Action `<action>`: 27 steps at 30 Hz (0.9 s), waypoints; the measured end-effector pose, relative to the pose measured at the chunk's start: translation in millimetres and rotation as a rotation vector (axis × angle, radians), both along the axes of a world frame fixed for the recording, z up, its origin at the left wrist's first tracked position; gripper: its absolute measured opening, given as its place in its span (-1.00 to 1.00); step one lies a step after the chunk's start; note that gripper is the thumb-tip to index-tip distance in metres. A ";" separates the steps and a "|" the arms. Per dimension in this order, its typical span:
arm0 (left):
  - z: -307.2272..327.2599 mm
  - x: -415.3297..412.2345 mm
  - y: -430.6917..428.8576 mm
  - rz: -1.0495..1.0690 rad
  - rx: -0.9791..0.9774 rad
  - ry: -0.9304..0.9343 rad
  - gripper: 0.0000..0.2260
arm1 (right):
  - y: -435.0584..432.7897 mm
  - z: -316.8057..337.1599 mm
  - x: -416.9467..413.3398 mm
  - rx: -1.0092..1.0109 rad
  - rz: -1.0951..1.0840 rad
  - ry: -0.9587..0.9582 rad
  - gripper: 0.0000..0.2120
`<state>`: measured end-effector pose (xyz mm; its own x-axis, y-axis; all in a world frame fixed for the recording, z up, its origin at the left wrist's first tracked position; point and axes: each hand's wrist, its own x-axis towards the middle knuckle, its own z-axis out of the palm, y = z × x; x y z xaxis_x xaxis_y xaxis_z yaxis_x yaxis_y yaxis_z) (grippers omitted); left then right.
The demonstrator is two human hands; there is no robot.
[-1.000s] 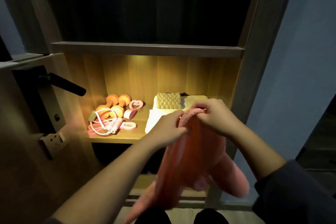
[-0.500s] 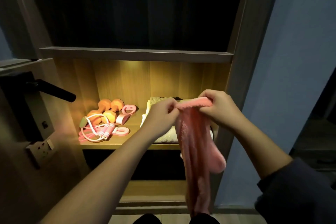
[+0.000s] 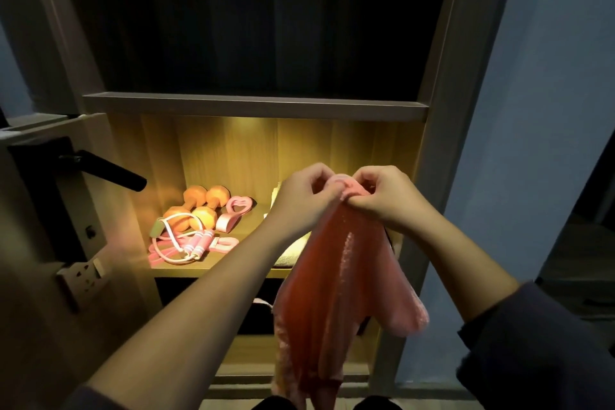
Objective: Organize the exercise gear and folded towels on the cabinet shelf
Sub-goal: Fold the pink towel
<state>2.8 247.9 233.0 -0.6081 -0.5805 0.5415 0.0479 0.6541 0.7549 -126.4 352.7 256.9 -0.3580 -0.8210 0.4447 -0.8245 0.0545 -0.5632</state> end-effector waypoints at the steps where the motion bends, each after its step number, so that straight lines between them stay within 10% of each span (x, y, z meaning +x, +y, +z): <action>1: 2.7 0.5 -3.0 0.053 -0.020 0.038 -0.90 | -1.2 -1.3 -1.3 0.020 0.003 -0.020 -0.95; 13: 4.8 58.5 -86.7 0.498 0.147 0.184 -0.86 | 21.6 -11.1 -64.2 0.398 -0.060 -0.176 -0.65; 27: 6.1 74.5 -96.4 0.573 0.278 0.219 -0.90 | 36.5 -20.3 -82.1 -0.034 0.102 -0.939 -0.68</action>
<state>77.3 151.5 239.1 -0.0559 -0.9141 0.4016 -0.0774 0.4050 0.9110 -208.5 389.2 236.6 -0.5090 -0.8601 0.0351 -0.0325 -0.0215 -0.9992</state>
